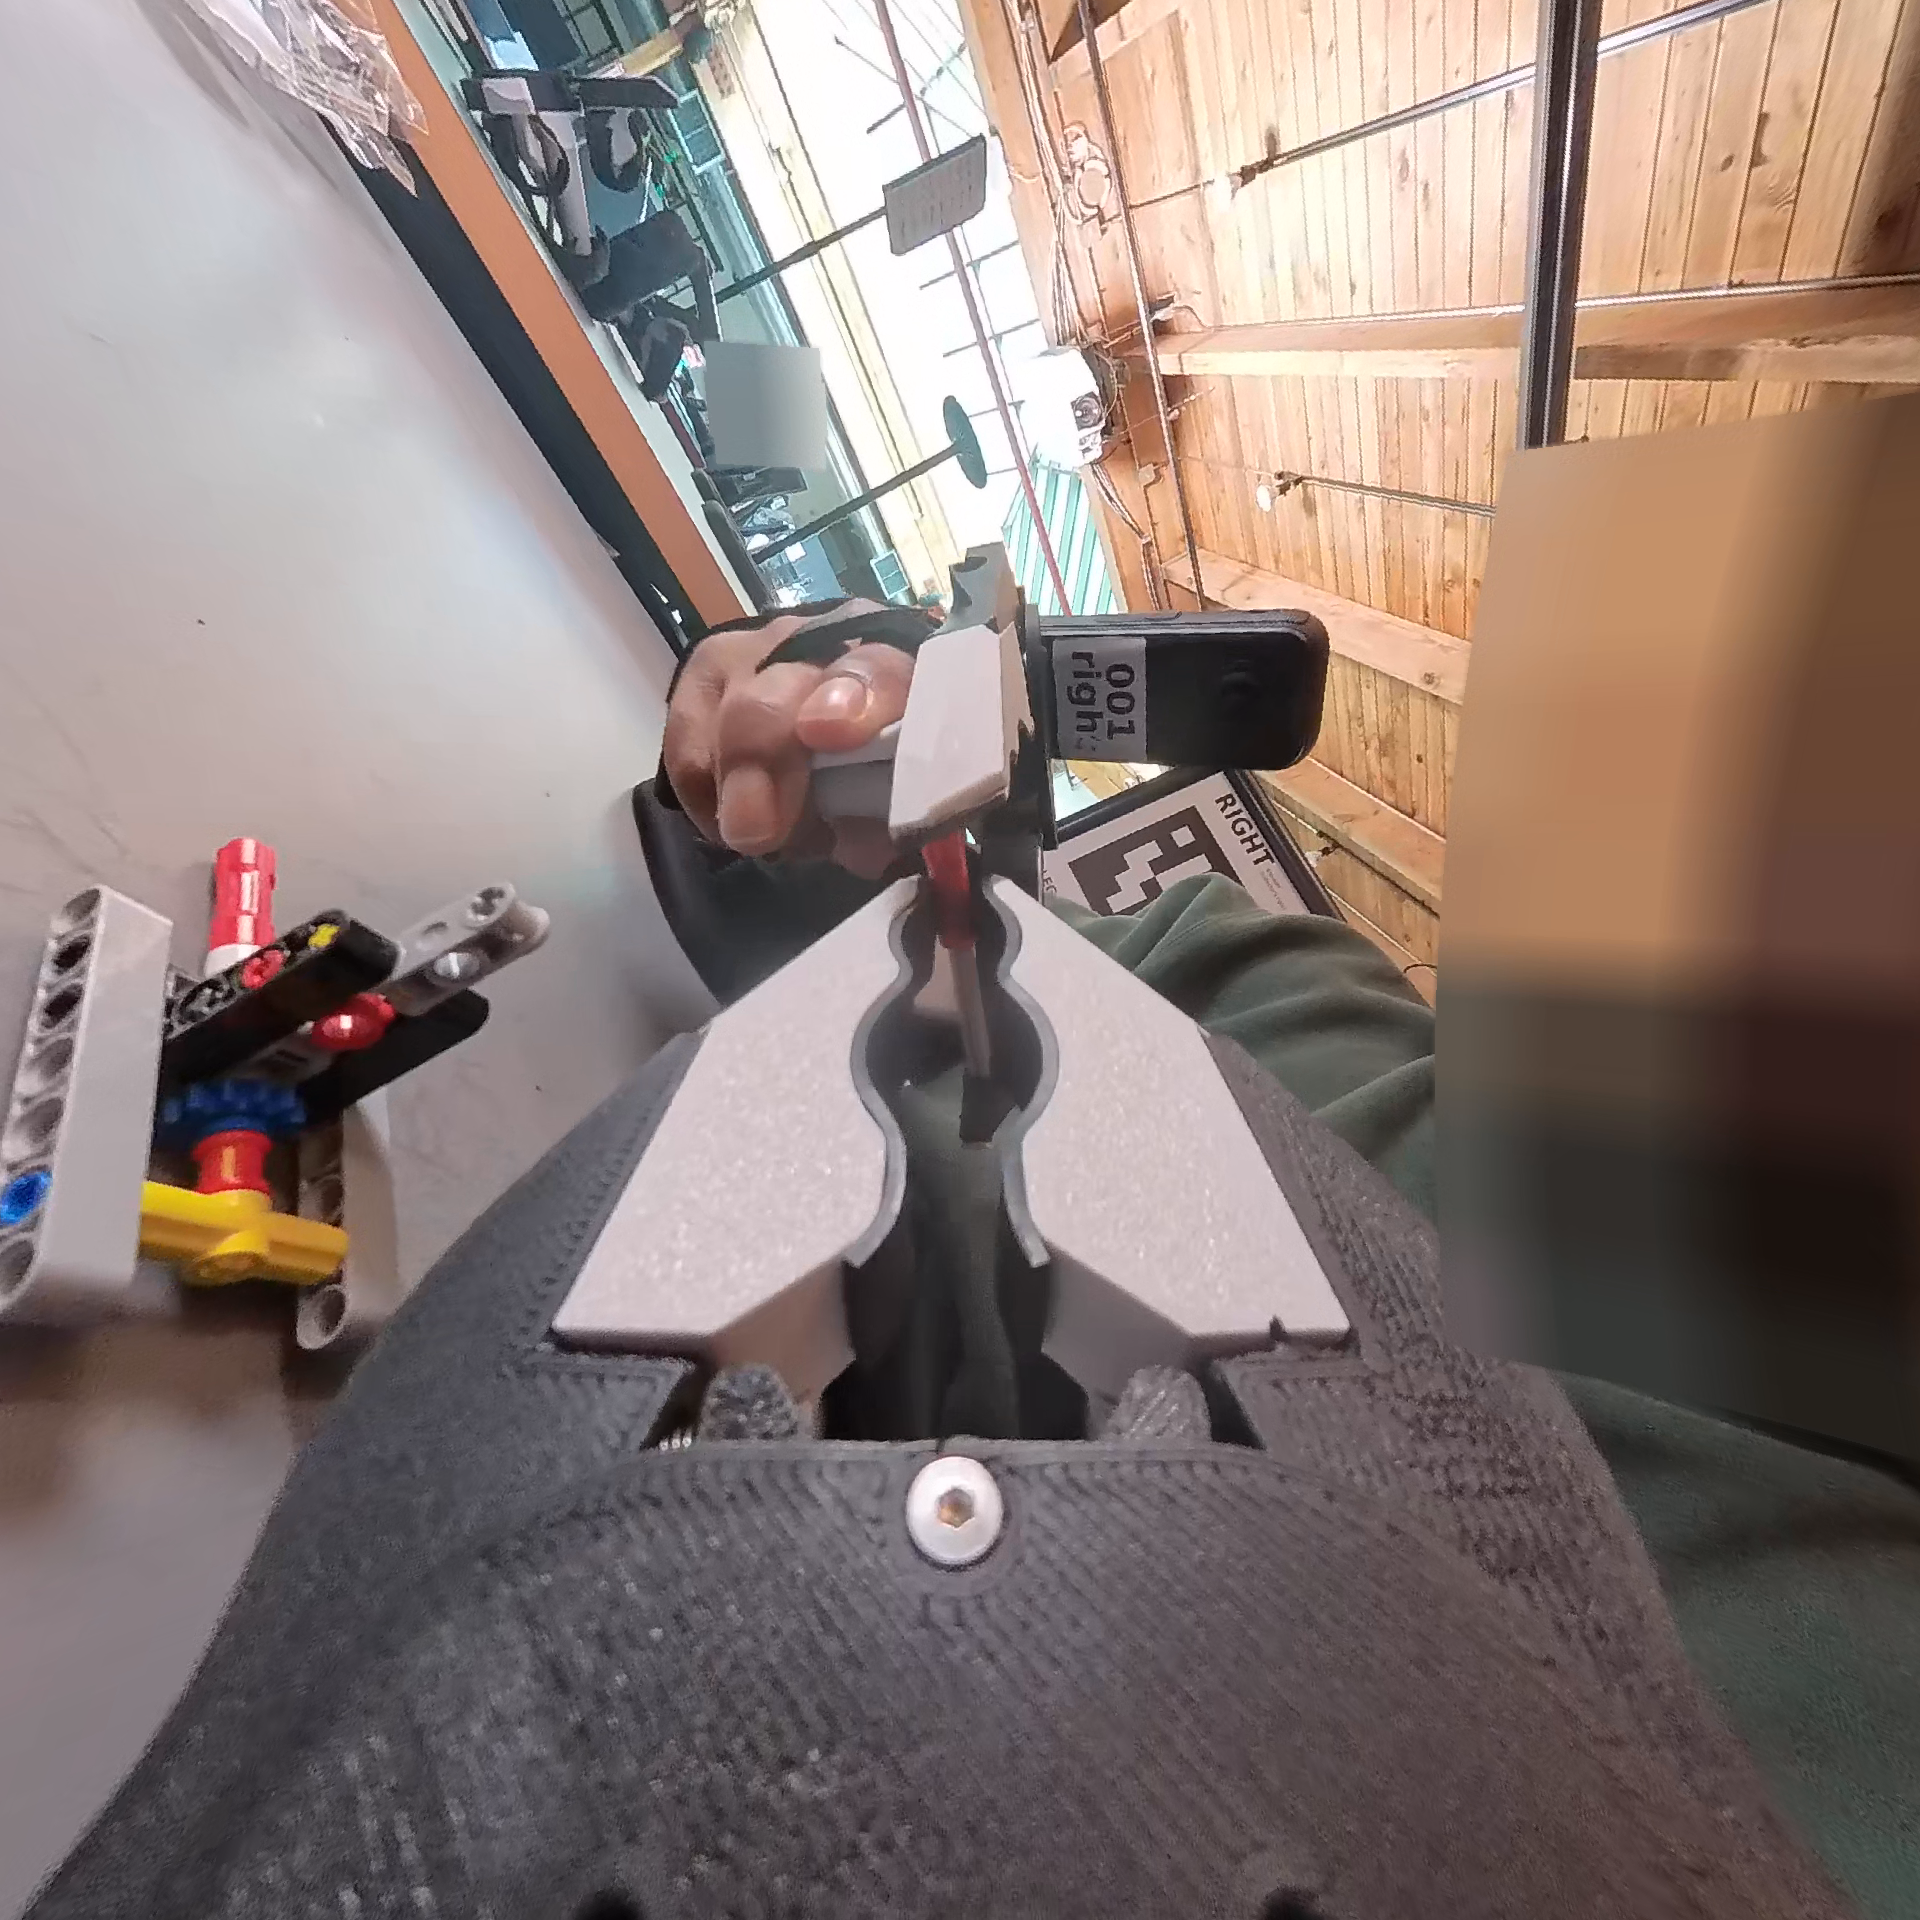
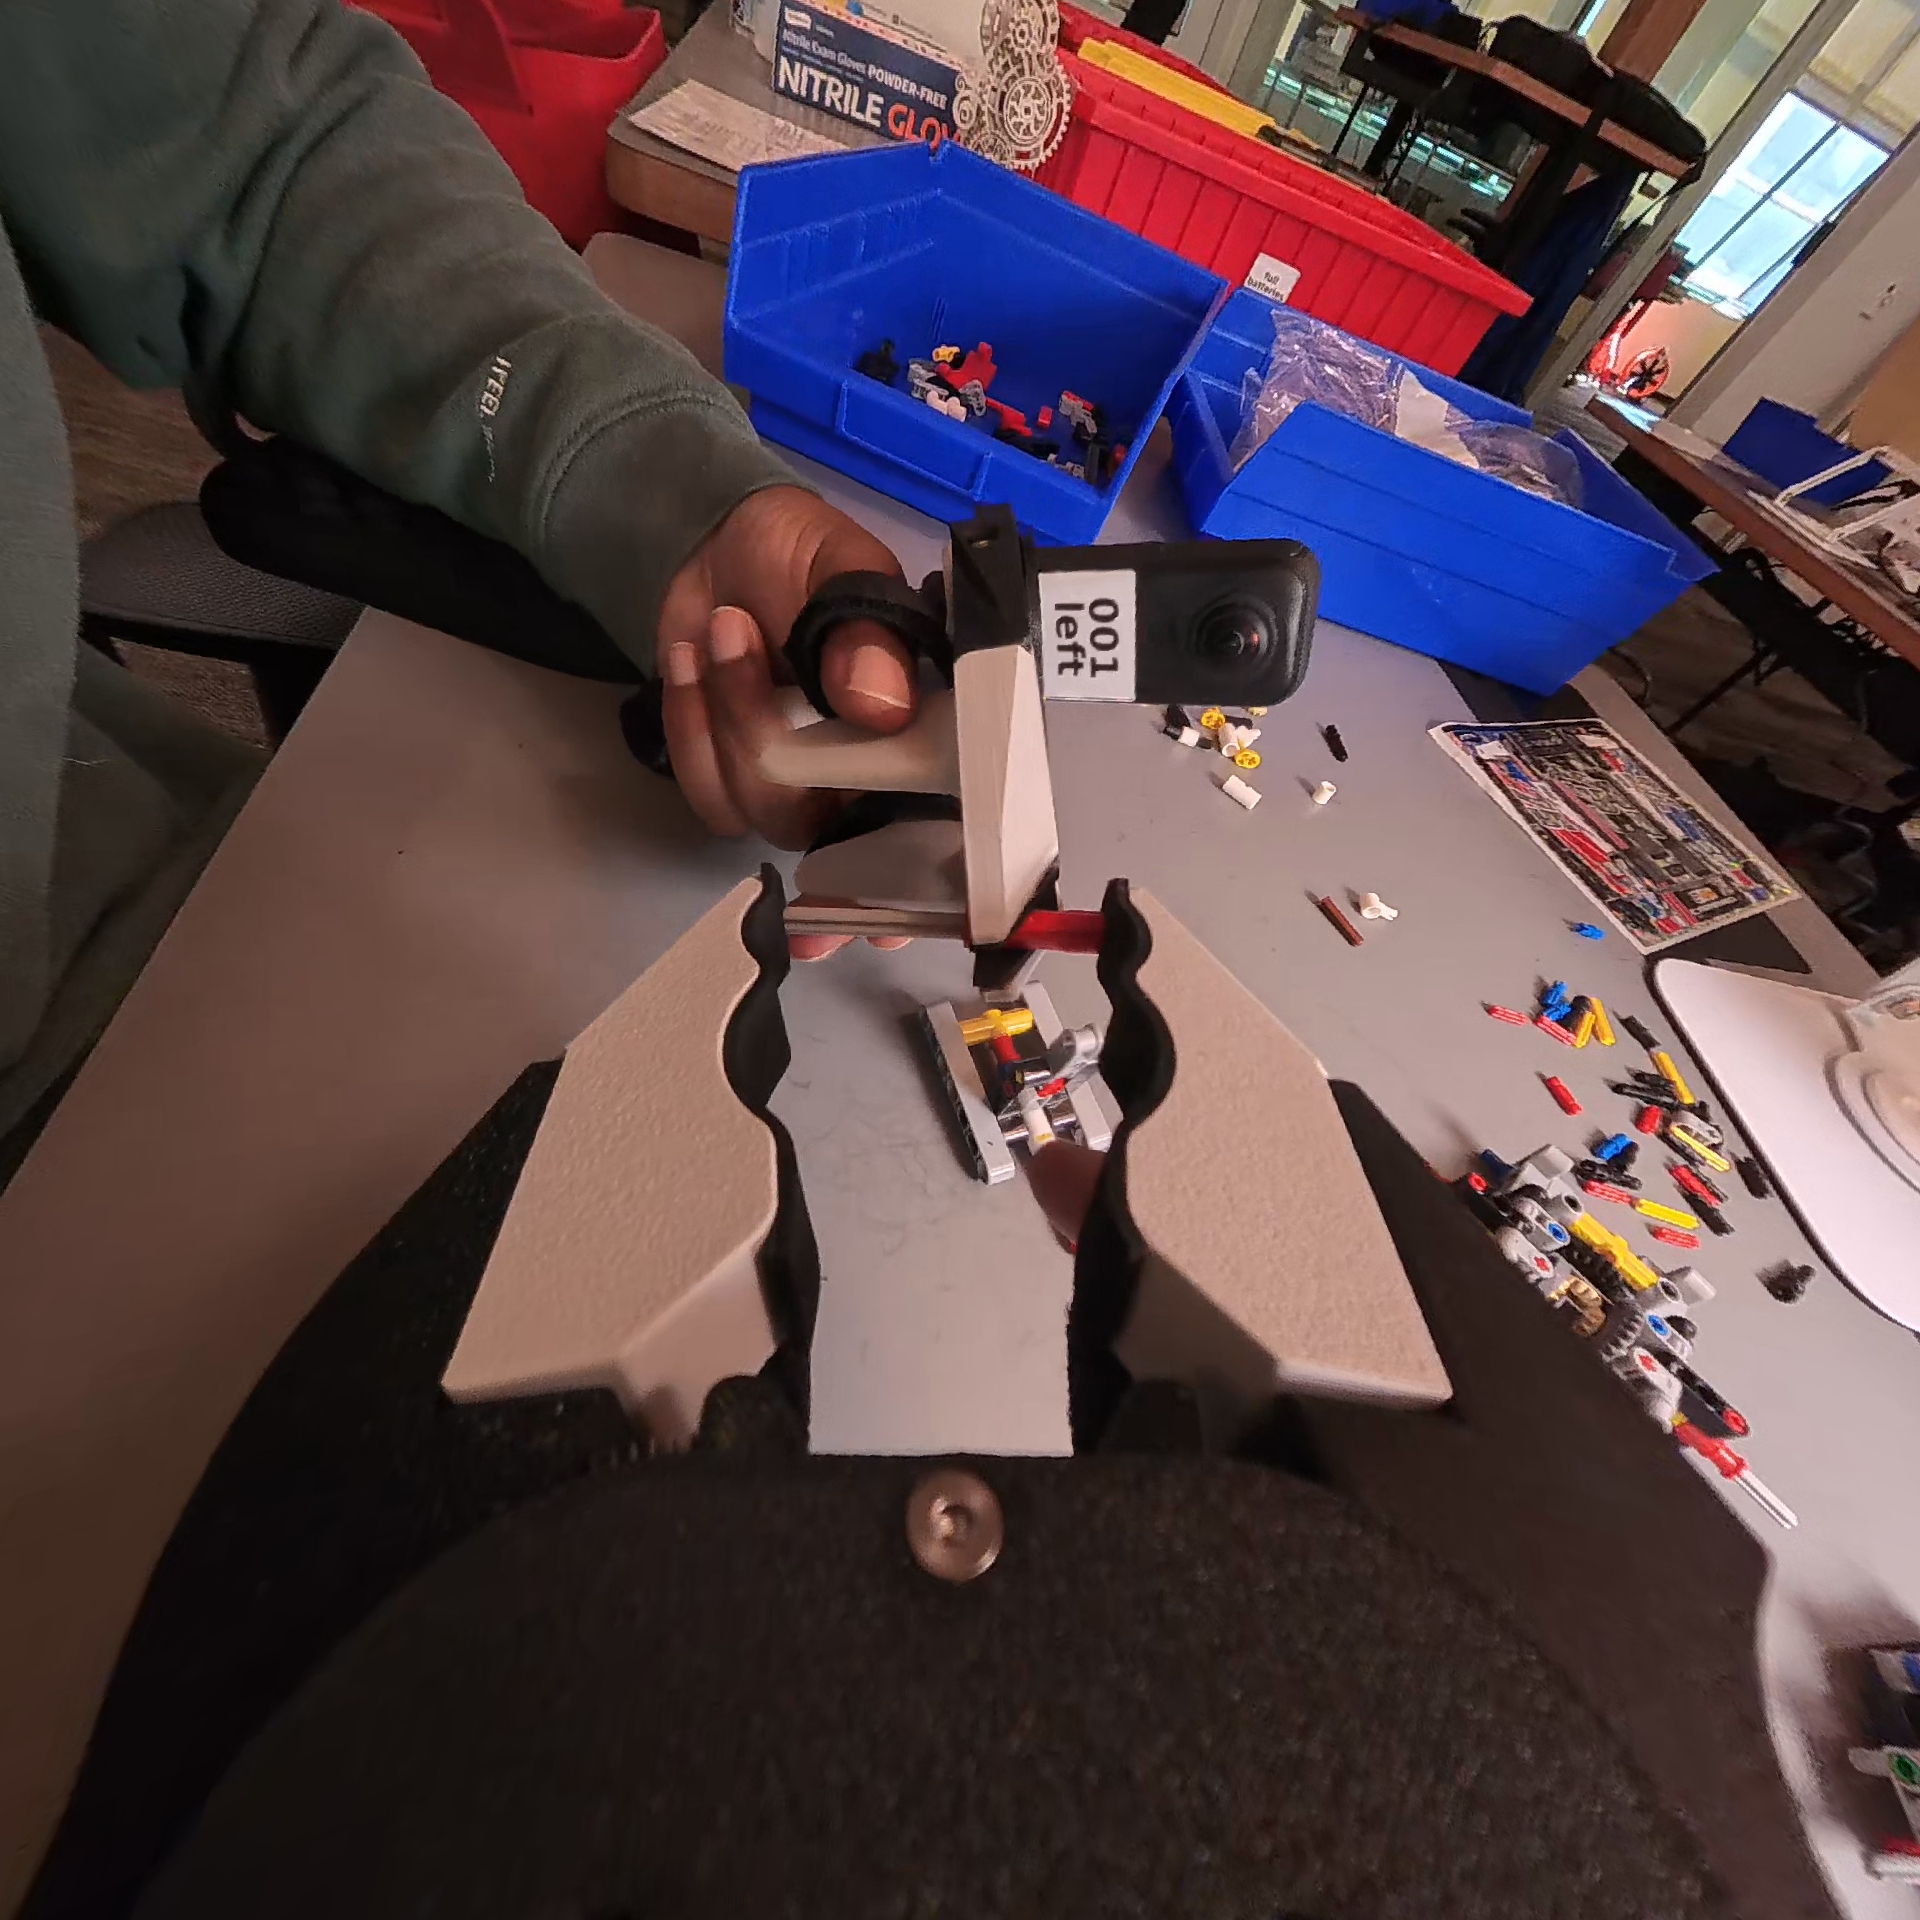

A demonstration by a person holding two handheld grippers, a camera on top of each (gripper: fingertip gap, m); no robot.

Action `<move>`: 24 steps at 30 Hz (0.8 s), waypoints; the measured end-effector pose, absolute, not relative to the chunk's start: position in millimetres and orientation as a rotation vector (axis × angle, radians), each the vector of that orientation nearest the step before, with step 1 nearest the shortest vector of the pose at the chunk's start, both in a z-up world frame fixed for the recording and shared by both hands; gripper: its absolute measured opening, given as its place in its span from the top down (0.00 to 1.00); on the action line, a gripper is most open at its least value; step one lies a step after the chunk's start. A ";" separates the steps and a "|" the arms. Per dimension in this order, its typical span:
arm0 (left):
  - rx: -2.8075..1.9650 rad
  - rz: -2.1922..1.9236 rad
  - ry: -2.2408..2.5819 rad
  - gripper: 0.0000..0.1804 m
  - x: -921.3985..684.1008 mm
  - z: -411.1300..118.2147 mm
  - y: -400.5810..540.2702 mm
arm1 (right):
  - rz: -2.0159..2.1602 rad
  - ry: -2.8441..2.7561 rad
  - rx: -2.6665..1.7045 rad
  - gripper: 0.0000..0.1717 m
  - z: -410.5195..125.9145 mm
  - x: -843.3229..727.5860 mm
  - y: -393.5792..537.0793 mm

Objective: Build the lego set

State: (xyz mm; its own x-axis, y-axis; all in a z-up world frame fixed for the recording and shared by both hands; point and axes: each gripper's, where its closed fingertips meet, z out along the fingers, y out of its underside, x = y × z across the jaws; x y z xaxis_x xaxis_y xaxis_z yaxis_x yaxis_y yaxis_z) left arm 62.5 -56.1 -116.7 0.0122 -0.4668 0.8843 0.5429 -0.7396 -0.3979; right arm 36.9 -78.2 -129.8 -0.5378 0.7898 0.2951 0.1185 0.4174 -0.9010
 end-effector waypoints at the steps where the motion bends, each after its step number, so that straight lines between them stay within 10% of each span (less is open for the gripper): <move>1: -1.580 -1.814 -0.087 0.97 62.8 -116.5 -55.8 | 1.140 -1.930 -0.765 0.65 -129.6 37.1 -77.9; 14: -1.738 -1.643 0.058 0.97 63.2 -133.5 -56.3 | 1.364 -2.040 -0.803 0.56 -134.6 56.5 -81.4; 24: -1.988 -1.565 0.493 0.97 95.7 -160.1 -91.6 | 1.166 -2.217 -0.580 0.80 -154.5 75.0 -95.9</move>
State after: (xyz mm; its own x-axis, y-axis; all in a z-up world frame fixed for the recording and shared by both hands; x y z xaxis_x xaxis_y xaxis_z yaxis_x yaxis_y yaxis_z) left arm 95.7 -91.6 -160.1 0.2525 -0.5967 0.7617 0.0522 -0.7777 -0.6265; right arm 75.0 -95.9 -154.5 -0.7477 0.6034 0.2773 0.1135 0.5275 -0.8419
